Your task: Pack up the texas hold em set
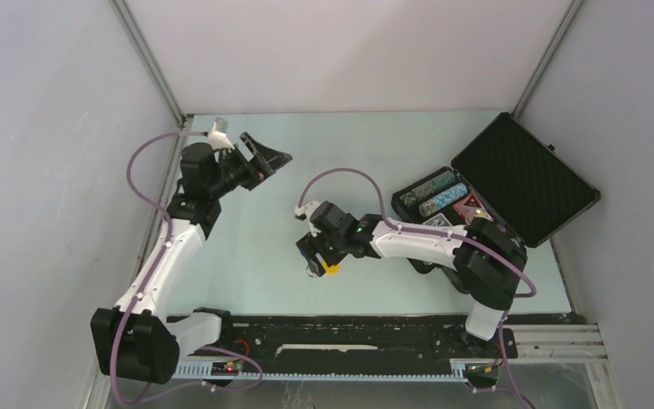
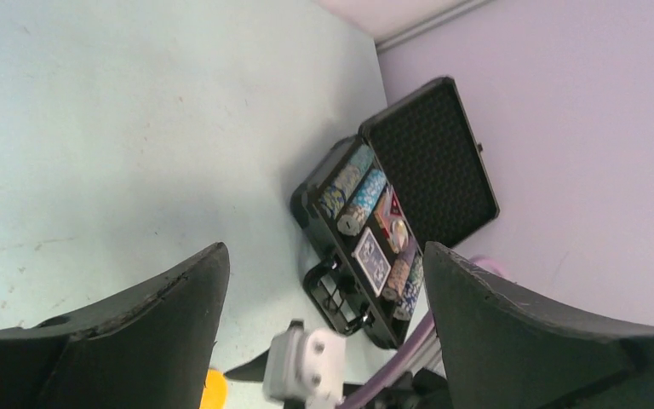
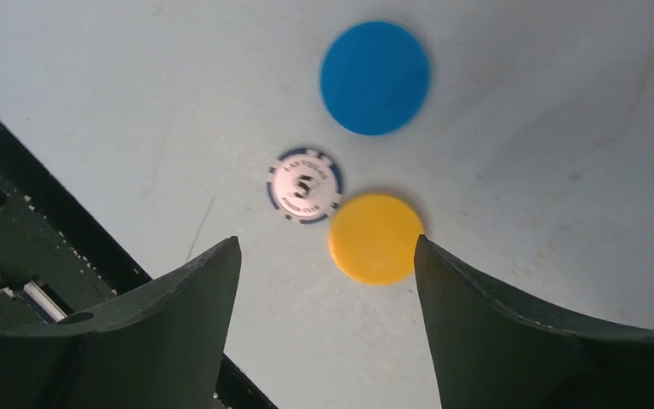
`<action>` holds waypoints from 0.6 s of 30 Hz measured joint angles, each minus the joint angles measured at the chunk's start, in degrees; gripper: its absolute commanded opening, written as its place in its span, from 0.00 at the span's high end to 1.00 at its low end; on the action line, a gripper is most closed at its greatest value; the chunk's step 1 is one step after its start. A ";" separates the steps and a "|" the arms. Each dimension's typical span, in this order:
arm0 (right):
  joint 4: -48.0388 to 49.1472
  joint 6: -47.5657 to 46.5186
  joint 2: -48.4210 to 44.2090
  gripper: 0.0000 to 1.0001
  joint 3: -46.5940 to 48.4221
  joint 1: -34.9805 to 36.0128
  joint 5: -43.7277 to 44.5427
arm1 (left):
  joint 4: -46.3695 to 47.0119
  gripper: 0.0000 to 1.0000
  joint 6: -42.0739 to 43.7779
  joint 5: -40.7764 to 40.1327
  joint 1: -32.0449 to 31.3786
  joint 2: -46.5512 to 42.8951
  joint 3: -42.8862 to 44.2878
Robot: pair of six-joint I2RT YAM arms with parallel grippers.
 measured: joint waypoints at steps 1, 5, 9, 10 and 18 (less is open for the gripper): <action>0.22 -1.22 0.87 0.17 0.61 0.61 -0.52 | -0.04 0.10 -0.04 -0.22 0.55 -0.44 0.00; -0.11 -6.23 4.50 0.17 4.15 1.55 -2.29 | -0.09 0.10 -0.31 -0.28 3.15 -0.87 0.00; -2.12 -9.94 8.28 0.19 8.61 2.23 -2.89 | 0.11 0.10 -1.11 -0.04 4.63 -0.57 0.00; -2.69 -10.73 9.20 0.20 9.60 2.47 -2.84 | 0.17 0.09 -1.31 0.07 4.90 -0.52 0.00; -7.04 -14.56 14.19 0.32 13.86 4.81 -2.84 | 1.22 0.10 -2.29 0.50 5.40 -0.33 0.00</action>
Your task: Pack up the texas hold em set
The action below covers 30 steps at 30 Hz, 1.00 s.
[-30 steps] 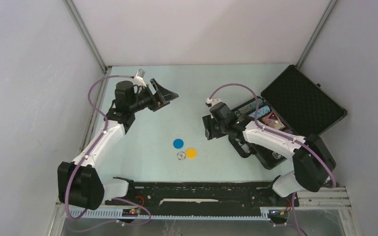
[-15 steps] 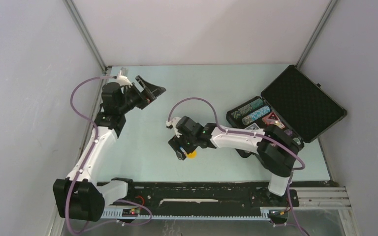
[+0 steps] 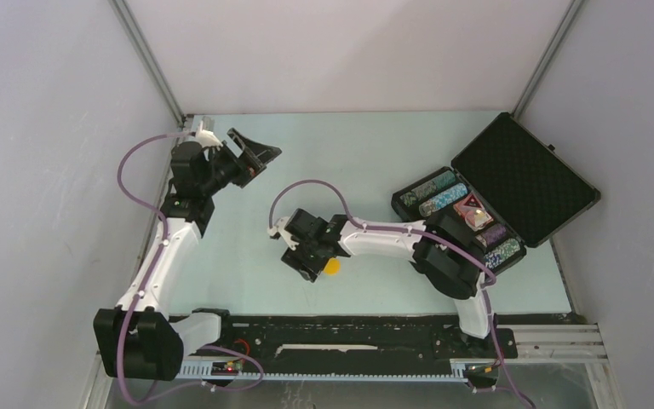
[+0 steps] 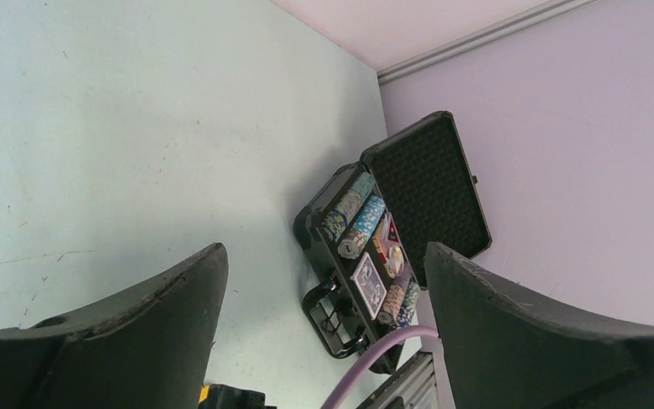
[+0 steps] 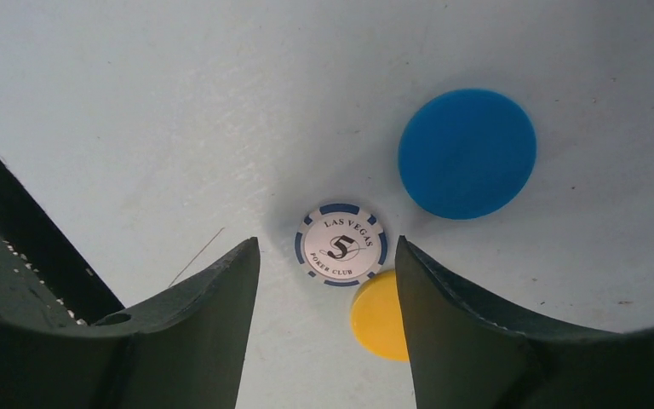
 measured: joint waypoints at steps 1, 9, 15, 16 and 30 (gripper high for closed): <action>-0.63 -0.31 0.46 0.32 0.28 0.15 0.02 | 0.11 0.10 -0.04 0.17 0.04 0.04 0.00; -3.06 -1.40 1.81 0.32 1.49 0.42 0.31 | 1.57 0.11 -1.16 1.27 0.09 0.66 -0.85; -4.63 -1.68 3.37 0.41 3.58 0.55 1.33 | 2.12 0.11 -1.62 1.95 0.11 1.09 -1.53; -4.96 -1.75 3.54 0.43 3.87 0.57 1.53 | 2.27 0.11 -1.79 2.10 0.11 1.11 -1.62; -5.79 -0.87 3.63 0.56 4.37 2.01 6.45 | 3.43 0.11 -1.97 2.32 0.13 1.11 -1.62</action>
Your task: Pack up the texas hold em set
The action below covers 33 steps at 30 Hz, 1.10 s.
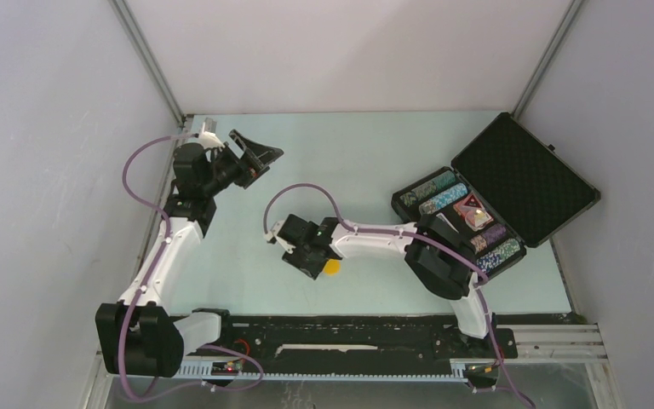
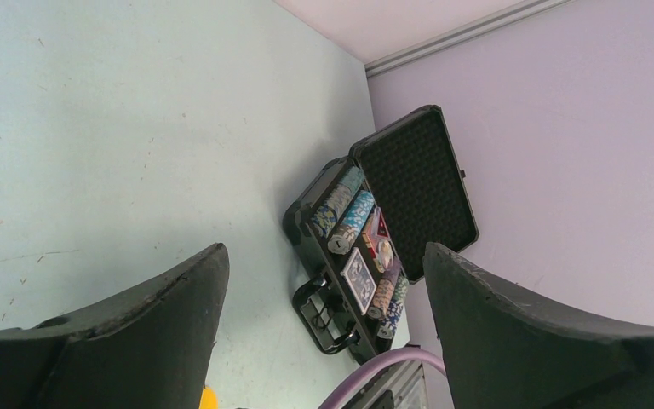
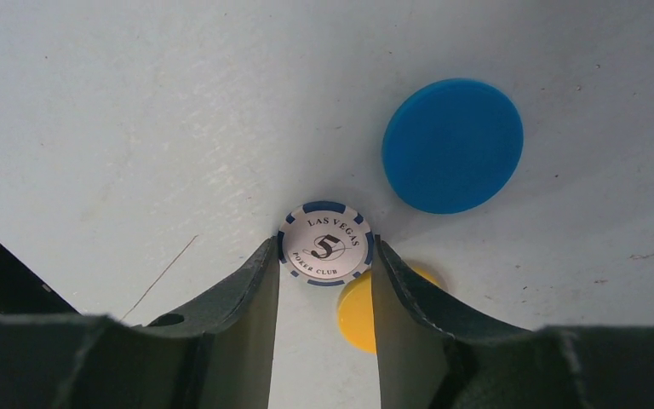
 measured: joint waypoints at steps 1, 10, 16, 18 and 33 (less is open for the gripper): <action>0.04 0.11 0.00 0.56 0.00 0.13 0.39 | 0.04 0.11 0.00 0.00 0.00 0.00 0.00; 3.15 1.14 -1.84 0.56 -3.02 0.44 3.23 | 0.24 0.11 -0.04 0.07 0.00 0.00 0.00; 4.70 2.93 -4.48 0.58 -6.62 -0.26 6.14 | 0.28 0.11 -0.48 0.26 0.02 0.00 0.00; 5.42 3.85 -5.99 0.58 -8.28 -0.85 6.71 | 0.31 0.10 -0.57 0.37 0.02 0.00 0.00; 8.87 9.03 -13.77 0.19 -14.62 -6.60 3.50 | 1.55 0.10 -1.95 1.49 0.00 1.11 -0.22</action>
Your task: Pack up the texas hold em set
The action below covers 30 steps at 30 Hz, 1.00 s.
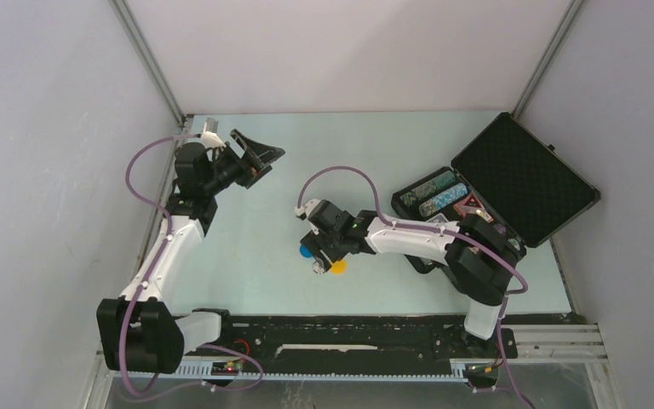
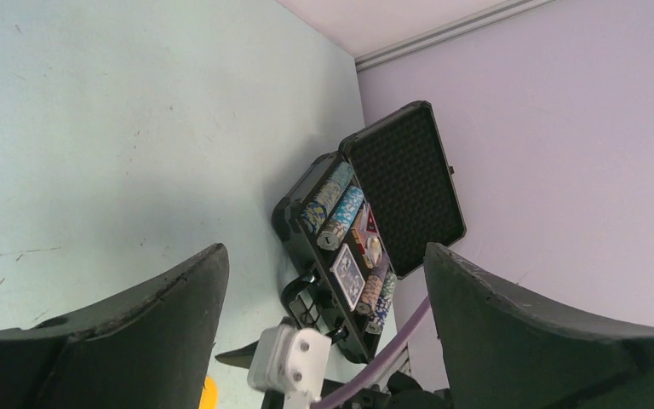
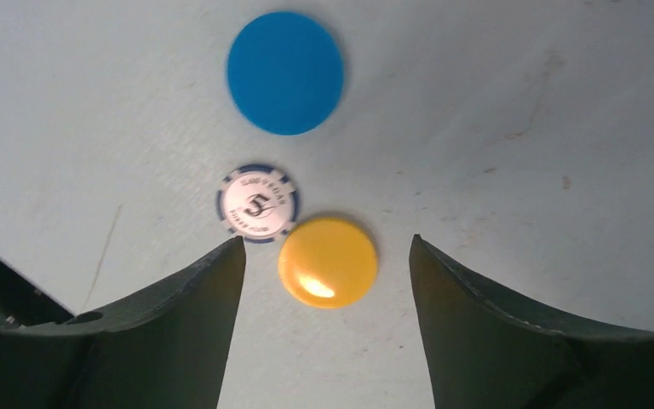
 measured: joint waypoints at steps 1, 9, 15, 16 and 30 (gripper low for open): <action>-0.13 -0.07 0.00 0.19 0.02 0.31 -0.79 | 0.00 0.10 0.00 0.00 0.00 0.00 0.00; -4.81 -0.79 3.87 0.31 6.25 3.48 -2.54 | 0.00 0.11 -0.02 0.00 0.00 0.00 0.00; -9.62 -1.33 10.97 0.32 14.16 4.52 0.26 | 0.00 0.11 -0.02 0.00 0.00 0.00 0.00; -10.10 -1.51 11.72 0.32 14.53 4.68 0.76 | 0.00 0.11 -0.02 0.00 0.00 0.00 0.00; -12.04 -1.68 13.60 0.39 14.93 5.51 1.18 | 0.00 0.11 0.00 0.00 0.00 -0.02 0.00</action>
